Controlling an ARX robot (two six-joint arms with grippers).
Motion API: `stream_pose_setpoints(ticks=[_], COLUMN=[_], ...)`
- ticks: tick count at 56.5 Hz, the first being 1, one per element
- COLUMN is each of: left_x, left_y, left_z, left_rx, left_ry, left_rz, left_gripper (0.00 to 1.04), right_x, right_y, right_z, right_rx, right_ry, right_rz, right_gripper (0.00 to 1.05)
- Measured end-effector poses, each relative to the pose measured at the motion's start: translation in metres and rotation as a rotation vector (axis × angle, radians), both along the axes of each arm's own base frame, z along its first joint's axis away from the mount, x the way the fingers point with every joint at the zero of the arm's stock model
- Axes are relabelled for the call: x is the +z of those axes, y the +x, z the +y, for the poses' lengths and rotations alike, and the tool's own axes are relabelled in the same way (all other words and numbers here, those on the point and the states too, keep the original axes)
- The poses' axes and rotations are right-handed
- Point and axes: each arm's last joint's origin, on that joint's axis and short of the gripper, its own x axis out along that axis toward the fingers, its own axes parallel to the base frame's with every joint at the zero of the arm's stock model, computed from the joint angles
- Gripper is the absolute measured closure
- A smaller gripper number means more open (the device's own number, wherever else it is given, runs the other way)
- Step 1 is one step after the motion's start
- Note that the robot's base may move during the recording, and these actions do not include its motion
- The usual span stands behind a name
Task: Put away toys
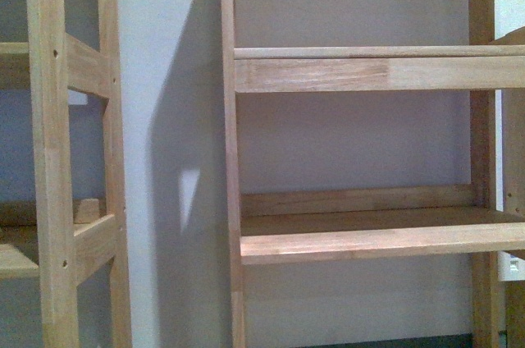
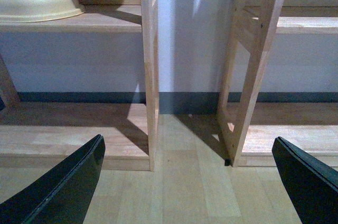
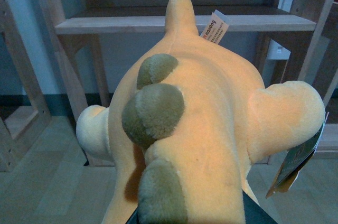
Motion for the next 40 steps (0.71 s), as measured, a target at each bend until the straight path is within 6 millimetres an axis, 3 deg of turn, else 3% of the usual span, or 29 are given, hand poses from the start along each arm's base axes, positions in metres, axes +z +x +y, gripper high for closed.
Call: stream_pose_setpoints(ticks=[40], left_x=[0.0], left_y=[0.0], left_z=[0.0], left_rx=[0.0], left_ry=[0.0], left_rz=[0.0], left_gripper=[0.06], right_x=[-0.0001], right_y=[0.0], right_z=[0.0], right_rx=[0.0], right_ry=[0.0], right_rz=[0.001], right_gripper=[0.98])
